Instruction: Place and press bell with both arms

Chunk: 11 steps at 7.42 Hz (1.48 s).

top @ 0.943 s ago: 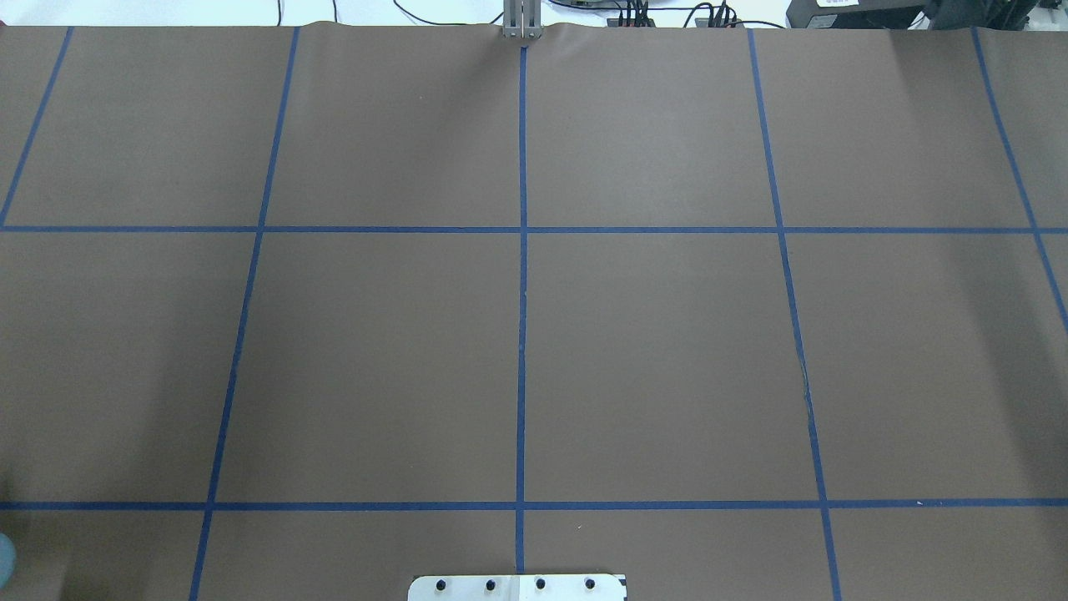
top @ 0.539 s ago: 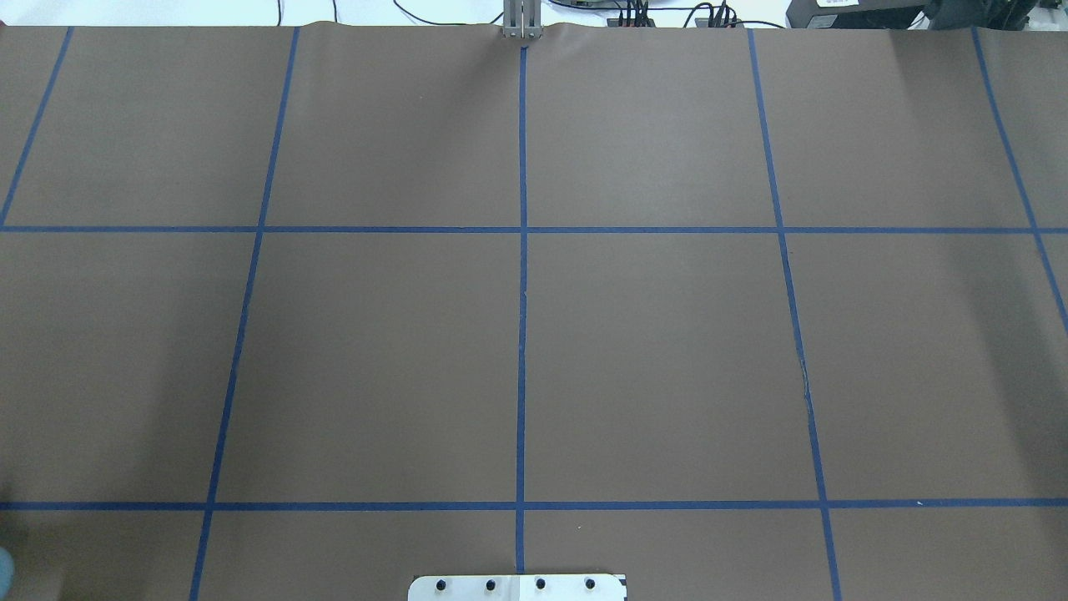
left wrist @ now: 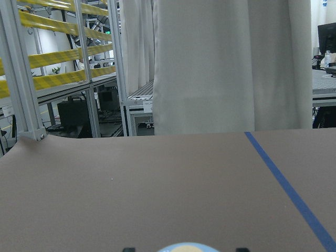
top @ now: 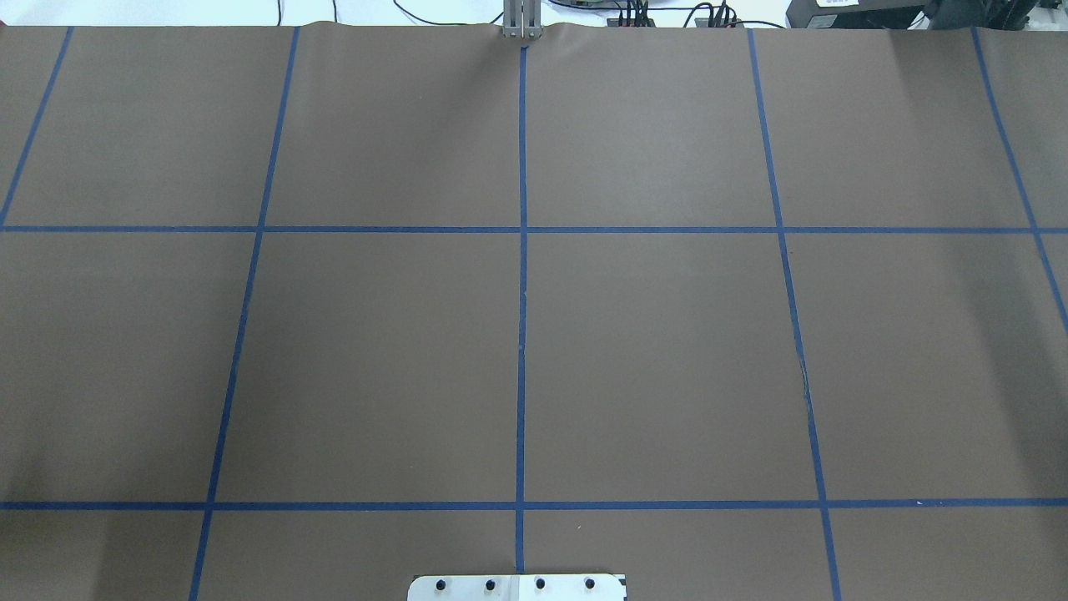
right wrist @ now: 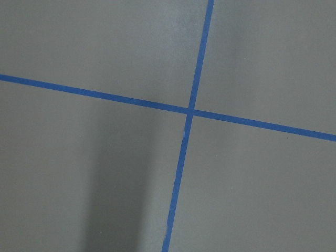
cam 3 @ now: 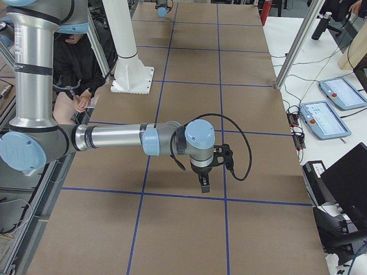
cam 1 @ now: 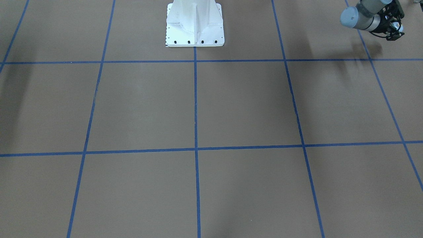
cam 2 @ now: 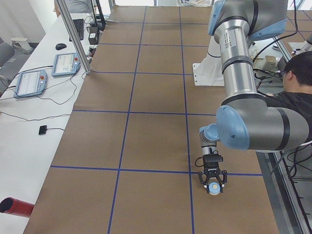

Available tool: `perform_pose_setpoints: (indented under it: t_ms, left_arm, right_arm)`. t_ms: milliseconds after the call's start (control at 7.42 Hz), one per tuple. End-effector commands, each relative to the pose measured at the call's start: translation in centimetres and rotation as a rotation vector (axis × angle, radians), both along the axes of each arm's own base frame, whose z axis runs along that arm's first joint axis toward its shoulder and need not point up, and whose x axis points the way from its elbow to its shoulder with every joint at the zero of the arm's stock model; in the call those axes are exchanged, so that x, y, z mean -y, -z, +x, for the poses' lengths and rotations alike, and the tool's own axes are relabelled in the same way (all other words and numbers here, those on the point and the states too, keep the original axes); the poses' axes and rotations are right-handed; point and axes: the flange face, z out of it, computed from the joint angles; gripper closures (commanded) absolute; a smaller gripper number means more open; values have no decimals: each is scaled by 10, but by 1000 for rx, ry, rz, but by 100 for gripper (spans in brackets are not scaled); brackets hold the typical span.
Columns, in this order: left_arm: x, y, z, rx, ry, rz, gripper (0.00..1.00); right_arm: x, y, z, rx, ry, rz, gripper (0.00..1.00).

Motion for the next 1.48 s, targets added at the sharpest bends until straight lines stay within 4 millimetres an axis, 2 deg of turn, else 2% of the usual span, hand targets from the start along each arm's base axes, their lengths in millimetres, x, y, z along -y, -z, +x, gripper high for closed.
perform_pose_setpoints:
  t_ms: [0,135,269,404,539,808,943,1078,1347]
  left_arm:
    - [14,65,-20,-104,-129,-96,100]
    - [37,77,-31,-134,-154,-144,100]
    - [71,98,-25,-216,-263,-156,100]
    - [146,128,-28,-239,-320,-11,100]
    - [238,175,-19,-271,-421,62,100]
    - [319,216,18,-282,-536,81,100]
    - [367,271,38,-294,-614,162,100]
    - [387,313,53,-312,-693,217,100]
    - [409,389,76,-363,-762,372,100]
  right_arm:
    - [0,0,0,0,0,-1,0]
    - [0,1,0,0,-3,-1,0]
    - [1,1,0,0,-1,-1,0]
    - [1,1,0,0,-1,-1,0]
    - [1,0,0,0,-1,-2,0]
    - [0,0,0,2,-1,-5,0]
    - [0,-2,0,2,-1,-8,0]
    - [-1,-2,0,2,-3,-10,0]
    - [-3,-5,0,3,-3,-20,0]
